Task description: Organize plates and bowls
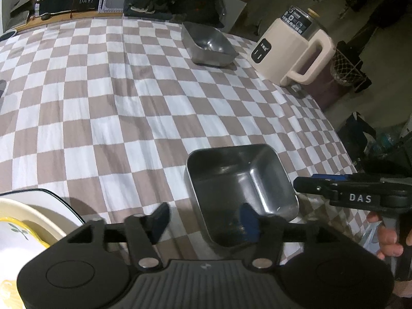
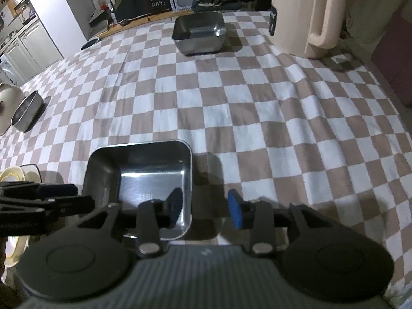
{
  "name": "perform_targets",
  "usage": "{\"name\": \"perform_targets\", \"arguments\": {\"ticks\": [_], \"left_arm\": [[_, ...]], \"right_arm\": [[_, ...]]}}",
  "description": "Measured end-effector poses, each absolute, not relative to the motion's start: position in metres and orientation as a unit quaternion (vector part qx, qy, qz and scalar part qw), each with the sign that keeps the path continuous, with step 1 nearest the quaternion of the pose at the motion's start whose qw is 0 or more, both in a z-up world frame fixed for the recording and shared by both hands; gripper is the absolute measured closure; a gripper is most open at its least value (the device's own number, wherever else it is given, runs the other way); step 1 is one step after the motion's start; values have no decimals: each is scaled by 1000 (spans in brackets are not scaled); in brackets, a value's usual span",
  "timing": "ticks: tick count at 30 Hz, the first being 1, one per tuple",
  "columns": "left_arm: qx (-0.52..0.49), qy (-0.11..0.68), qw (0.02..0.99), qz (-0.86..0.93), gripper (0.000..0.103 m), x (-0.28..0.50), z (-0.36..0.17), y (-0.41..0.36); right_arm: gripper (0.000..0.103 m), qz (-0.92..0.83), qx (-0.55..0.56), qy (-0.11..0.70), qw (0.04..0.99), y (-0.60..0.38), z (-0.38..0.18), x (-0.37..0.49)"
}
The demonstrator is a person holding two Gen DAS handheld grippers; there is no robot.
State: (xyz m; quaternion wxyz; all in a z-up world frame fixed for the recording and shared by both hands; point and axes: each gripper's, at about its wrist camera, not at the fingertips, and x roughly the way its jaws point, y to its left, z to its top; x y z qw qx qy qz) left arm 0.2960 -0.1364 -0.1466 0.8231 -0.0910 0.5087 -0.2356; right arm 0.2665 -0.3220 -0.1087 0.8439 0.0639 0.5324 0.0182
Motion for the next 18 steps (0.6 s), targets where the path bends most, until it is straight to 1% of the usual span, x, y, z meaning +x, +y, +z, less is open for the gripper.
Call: {"name": "perform_targets", "arguments": {"ticks": [1, 2, 3, 5, 6, 7, 8, 9, 11, 18], "left_arm": [[-90, 506, 825, -236, 20, 296, -145, -136], [-88, 501, 828, -237, 11, 296, -142, -135], [-86, 495, 831, -238, 6, 296, -139, -134], [-78, 485, 838, -238, 2, 298, -133, -133], [-72, 481, 840, -239, 0, 299, -130, -133], [-66, 475, 844, -241, 0, 301, -126, -133], [-61, 469, 847, -242, 0, 303, -122, -133], [-60, 463, 850, -243, 0, 307, -119, -132], [-63, 450, 857, -242, 0, 316, -109, -128], [-46, 407, 882, -232, 0, 368, -82, -114]], "right_arm": [[49, 14, 67, 527, 847, -323, -105, 264], [43, 9, 71, 522, 850, -324, -102, 263], [41, 4, 76, 516, 853, -325, -97, 261], [33, -4, 95, 501, 861, -328, -87, 258], [25, -6, 106, 491, 864, -330, -82, 257], [20, -9, 116, 481, 869, -332, -78, 256], [10, -14, 124, 469, 874, -333, -74, 255], [3, -25, 130, 457, 879, -333, -70, 255], [0, -53, 151, 436, 886, -335, -65, 257], [0, -135, 307, 379, 862, -342, -66, 279]]}}
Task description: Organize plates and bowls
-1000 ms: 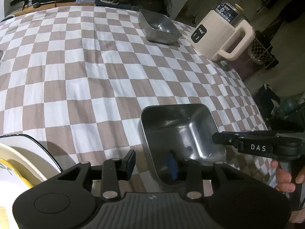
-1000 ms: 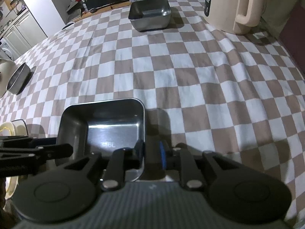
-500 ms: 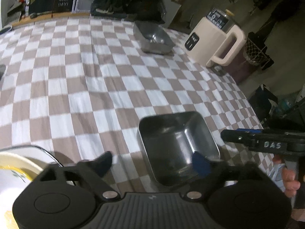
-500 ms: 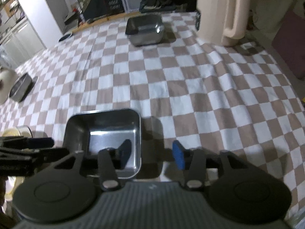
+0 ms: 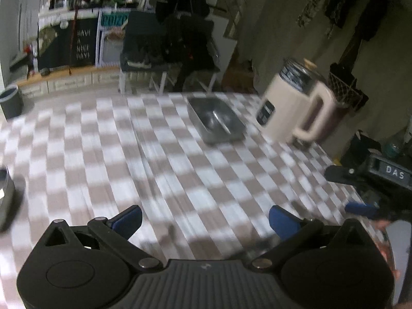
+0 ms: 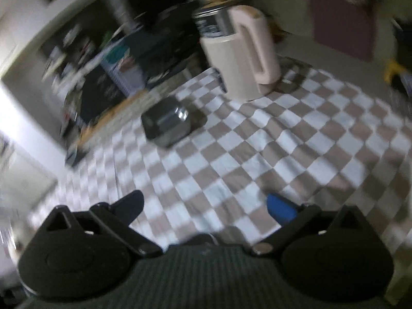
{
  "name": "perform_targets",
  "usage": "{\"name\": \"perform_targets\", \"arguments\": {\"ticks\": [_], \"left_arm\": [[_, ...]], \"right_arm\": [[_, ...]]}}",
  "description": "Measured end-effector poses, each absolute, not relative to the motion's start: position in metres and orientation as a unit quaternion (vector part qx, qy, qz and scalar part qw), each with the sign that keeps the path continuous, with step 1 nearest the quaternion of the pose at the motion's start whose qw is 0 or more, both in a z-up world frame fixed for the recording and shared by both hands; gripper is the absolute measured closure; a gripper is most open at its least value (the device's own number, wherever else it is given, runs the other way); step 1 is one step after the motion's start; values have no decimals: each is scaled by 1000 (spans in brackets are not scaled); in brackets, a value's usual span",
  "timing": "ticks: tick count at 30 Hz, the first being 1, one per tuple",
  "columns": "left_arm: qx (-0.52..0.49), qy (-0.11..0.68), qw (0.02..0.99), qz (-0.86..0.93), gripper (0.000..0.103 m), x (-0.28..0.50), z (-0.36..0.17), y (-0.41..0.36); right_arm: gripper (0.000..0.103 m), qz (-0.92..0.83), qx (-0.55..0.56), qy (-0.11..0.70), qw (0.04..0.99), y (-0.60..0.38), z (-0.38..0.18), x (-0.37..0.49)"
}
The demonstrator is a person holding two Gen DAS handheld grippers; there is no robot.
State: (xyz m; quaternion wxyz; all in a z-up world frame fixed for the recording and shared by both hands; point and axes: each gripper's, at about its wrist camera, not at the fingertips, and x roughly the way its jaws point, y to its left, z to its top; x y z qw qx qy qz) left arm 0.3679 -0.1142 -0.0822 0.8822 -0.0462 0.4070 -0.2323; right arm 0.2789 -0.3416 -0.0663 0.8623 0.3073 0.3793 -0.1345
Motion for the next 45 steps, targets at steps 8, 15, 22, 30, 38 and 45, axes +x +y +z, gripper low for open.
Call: {"name": "perform_targets", "arguments": {"ticks": [8, 15, 22, 30, 38, 45], "left_arm": [[-8, 371, 902, -221, 0, 446, -62, -117], [73, 362, 899, -234, 0, 508, -53, -143], [173, 354, 883, -255, 0, 565, -77, -186], [205, 342, 885, -241, 0, 620, -120, -228], [173, 350, 886, -251, 0, 643, -150, -246], [62, 407, 870, -272, 20, 653, -159, -236]], "right_arm": [[0, -200, 437, 322, 816, -330, -92, 323], [0, -189, 531, 321, 761, -334, -139, 381], [0, -198, 566, 324, 732, -346, -166, 430], [22, -242, 492, 347, 761, -341, -183, 464], [62, -201, 458, 360, 788, -333, -186, 482], [83, -185, 423, 362, 810, -334, -179, 491]]}}
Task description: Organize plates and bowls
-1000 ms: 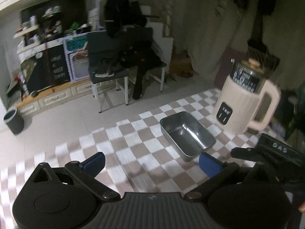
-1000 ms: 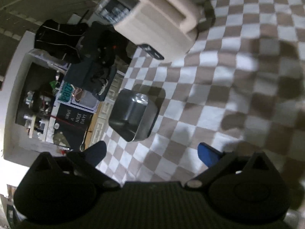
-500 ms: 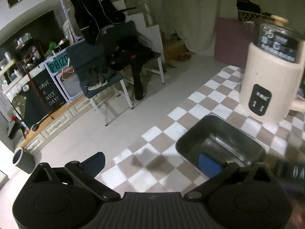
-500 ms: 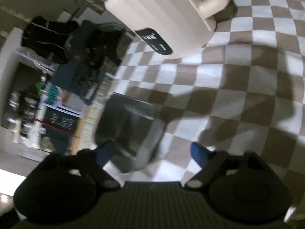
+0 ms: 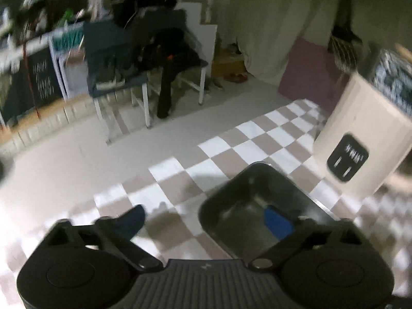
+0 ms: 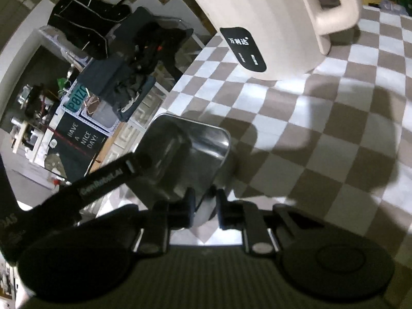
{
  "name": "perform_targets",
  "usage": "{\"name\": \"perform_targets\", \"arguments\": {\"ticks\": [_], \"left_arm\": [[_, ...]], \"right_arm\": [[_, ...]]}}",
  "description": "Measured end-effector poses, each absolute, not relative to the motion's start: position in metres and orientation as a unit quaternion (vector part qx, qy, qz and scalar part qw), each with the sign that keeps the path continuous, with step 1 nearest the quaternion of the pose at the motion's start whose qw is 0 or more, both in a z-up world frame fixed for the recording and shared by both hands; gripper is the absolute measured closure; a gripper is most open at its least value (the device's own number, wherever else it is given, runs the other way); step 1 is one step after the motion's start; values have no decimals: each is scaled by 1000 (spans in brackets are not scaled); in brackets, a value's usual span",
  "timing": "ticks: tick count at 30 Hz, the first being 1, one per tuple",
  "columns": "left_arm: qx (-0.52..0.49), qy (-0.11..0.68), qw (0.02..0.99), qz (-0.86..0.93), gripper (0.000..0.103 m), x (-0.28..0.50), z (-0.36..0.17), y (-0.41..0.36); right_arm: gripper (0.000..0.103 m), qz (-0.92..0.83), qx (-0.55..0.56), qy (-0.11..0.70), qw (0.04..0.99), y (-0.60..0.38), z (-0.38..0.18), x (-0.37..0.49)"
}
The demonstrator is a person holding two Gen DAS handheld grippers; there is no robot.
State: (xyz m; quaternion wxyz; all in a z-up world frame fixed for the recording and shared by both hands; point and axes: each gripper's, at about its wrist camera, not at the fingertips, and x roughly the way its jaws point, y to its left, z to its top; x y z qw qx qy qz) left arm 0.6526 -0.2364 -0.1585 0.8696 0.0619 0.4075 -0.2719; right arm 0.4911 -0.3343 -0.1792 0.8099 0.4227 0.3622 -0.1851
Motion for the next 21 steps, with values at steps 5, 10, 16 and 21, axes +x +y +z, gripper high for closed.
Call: {"name": "perform_targets", "arguments": {"ticks": [5, 10, 16, 21], "left_arm": [[54, 407, 868, -278, 32, 653, -153, -234], [89, 403, 864, -289, 41, 659, -155, -248], [106, 426, 853, -281, 86, 660, -162, -251], [81, 452, 846, -271, 91, 653, -164, -223]], "right_arm": [[84, -178, 407, 364, 819, -336, -178, 488], [88, -172, 361, 382, 833, -332, -171, 490], [94, -172, 338, 383, 842, -338, -169, 493], [95, -157, 318, 384, 852, -336, -170, 496]]}}
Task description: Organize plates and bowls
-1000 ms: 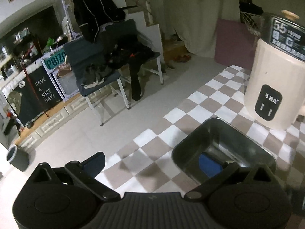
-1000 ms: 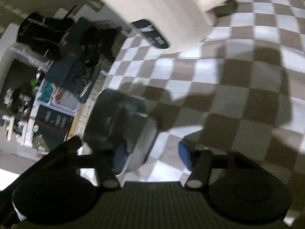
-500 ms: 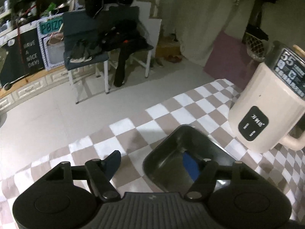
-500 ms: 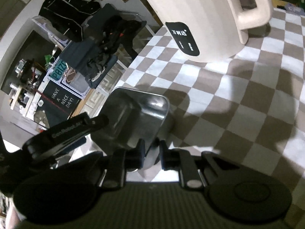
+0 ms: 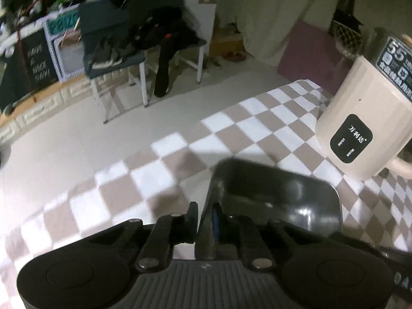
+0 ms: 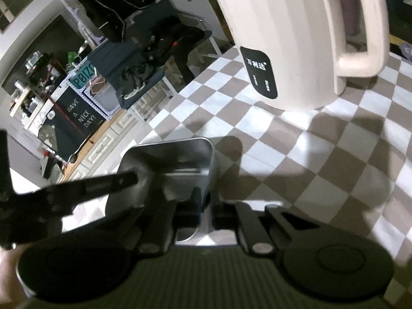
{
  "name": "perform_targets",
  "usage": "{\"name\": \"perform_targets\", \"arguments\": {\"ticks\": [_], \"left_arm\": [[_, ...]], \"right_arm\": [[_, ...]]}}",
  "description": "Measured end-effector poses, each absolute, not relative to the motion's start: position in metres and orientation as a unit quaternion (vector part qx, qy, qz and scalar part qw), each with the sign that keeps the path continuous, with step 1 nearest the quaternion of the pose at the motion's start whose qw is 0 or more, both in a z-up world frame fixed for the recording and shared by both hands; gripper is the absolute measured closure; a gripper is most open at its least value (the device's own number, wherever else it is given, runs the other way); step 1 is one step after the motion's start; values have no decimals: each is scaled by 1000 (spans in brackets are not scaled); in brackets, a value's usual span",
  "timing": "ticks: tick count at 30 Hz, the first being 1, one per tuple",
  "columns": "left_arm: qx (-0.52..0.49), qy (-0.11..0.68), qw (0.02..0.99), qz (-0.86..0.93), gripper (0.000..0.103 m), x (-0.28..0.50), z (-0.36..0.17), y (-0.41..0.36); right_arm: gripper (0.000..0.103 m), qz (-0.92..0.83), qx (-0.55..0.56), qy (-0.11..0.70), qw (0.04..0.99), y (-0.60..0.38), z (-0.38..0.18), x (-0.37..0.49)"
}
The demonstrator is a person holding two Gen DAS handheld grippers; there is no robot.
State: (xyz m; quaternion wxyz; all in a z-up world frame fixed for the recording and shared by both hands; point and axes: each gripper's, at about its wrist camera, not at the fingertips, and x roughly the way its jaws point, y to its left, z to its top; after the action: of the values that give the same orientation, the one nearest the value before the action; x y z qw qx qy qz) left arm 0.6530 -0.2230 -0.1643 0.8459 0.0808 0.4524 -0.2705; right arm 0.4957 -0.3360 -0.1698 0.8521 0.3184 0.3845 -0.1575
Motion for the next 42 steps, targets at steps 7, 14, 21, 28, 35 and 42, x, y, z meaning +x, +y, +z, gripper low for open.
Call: {"name": "perform_targets", "arguments": {"ticks": [7, 14, 21, 28, 35, 42], "left_arm": [[47, 446, 852, -269, 92, 618, -151, -179], [22, 434, 867, -243, 92, 571, -118, -141], [-32, 407, 884, -229, 91, 513, -74, -100], [-58, 382, 896, -219, 91, 449, -45, -76], [-82, 388, 889, -228, 88, 388, -40, -72], [-90, 392, 884, -238, 83, 339, -42, -81]], "right_arm": [[96, -87, 241, 420, 871, -316, -167, 493], [96, -22, 220, 414, 883, -300, -139, 469], [97, 26, 240, 410, 880, -294, -107, 438], [97, 60, 212, 392, 893, -275, -71, 396], [98, 67, 215, 393, 892, -287, -65, 357], [98, 74, 207, 391, 894, -301, -60, 323]]}}
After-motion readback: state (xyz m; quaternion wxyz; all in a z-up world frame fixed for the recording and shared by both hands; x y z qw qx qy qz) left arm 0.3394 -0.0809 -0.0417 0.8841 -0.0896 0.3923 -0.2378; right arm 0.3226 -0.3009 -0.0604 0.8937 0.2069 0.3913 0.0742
